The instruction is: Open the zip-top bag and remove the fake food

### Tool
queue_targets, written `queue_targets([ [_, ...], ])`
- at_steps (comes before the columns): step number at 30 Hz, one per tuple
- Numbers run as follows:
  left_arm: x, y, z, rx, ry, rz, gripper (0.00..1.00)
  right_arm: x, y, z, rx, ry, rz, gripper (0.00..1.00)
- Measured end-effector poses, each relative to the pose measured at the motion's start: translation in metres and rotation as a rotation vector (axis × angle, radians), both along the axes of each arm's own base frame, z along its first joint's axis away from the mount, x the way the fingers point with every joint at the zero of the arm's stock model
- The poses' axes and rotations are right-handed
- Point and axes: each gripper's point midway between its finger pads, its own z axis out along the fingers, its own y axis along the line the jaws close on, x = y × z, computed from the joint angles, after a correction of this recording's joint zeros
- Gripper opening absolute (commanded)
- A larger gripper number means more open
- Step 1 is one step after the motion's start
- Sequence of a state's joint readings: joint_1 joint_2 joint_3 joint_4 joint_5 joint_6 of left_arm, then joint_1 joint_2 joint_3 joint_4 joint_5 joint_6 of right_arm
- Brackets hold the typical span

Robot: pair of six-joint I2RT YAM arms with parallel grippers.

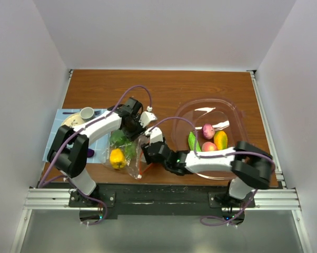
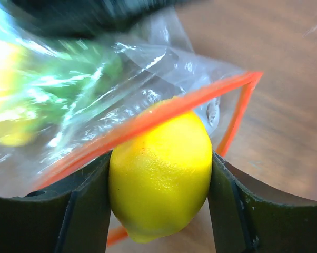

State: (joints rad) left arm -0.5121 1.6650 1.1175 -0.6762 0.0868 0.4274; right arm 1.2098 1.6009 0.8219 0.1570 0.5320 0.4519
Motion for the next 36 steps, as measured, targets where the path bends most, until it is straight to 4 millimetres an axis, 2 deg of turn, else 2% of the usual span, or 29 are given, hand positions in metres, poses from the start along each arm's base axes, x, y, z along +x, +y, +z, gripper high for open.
queue_targets([
  [3,0.006,-0.002,0.009,-0.002,-0.015,0.008,0.50,-0.003,-0.007,0.045,0.070,-0.034,0.002,0.00],
  [6,0.016,-0.008,0.025,-0.026,-0.045,0.017,0.65,-0.004,-0.021,0.087,0.119,-0.072,-0.021,0.00],
  [7,0.018,-0.011,0.031,-0.037,-0.053,0.020,0.72,-0.003,-0.031,0.099,0.126,-0.090,-0.045,0.00],
  [9,0.020,-0.014,0.046,-0.061,-0.071,0.022,0.80,0.001,-0.052,0.115,0.126,-0.119,-0.097,0.00],
  [10,0.021,-0.016,0.055,-0.075,-0.086,0.025,0.99,0.005,-0.064,0.121,0.118,-0.132,-0.132,0.00],
  [12,0.021,-0.016,0.075,-0.099,-0.124,0.026,1.00,0.015,-0.088,0.124,0.096,-0.140,-0.205,0.12],
  [15,0.020,-0.007,0.110,-0.147,-0.206,0.053,1.00,0.038,-0.132,0.116,0.023,-0.132,-0.348,0.46],
  [17,0.024,0.014,0.133,-0.181,-0.276,0.104,1.00,0.048,-0.158,0.106,-0.037,-0.116,-0.429,0.84],
  [20,0.038,0.069,0.152,-0.174,-0.369,0.243,1.00,0.051,-0.180,0.097,-0.104,-0.101,-0.487,0.99],
  [22,0.040,0.105,0.145,-0.138,-0.382,0.329,1.00,0.048,-0.186,0.094,-0.149,-0.093,-0.492,0.99],
  [24,0.033,0.123,0.124,-0.103,-0.350,0.364,1.00,0.049,-0.185,0.096,-0.169,-0.096,-0.492,0.99],
  [26,0.019,0.125,0.098,-0.078,-0.288,0.353,1.00,0.049,-0.175,0.107,-0.176,-0.117,-0.473,0.96],
  [27,0.012,0.125,0.086,-0.068,-0.257,0.345,0.99,0.047,-0.167,0.114,-0.175,-0.130,-0.453,0.89],
  [29,0.000,0.125,0.068,-0.058,-0.207,0.336,0.94,0.041,-0.145,0.125,-0.161,-0.154,-0.400,0.81],
  [30,-0.003,0.125,0.061,-0.054,-0.191,0.334,0.91,0.035,-0.129,0.132,-0.147,-0.170,-0.358,0.71],
  [32,-0.005,0.126,0.054,-0.048,-0.175,0.329,0.89,0.022,-0.104,0.134,-0.128,-0.182,-0.285,0.57],
  [33,-0.004,0.125,0.053,-0.048,-0.174,0.329,0.88,0.015,-0.090,0.132,-0.122,-0.185,-0.246,0.49],
  [34,-0.001,0.125,0.051,-0.050,-0.177,0.328,0.88,0.008,-0.079,0.127,-0.124,-0.183,-0.211,0.32],
  [36,0.004,0.124,0.051,-0.054,-0.188,0.328,0.87,-0.002,-0.059,0.112,-0.133,-0.172,-0.151,0.17],
])
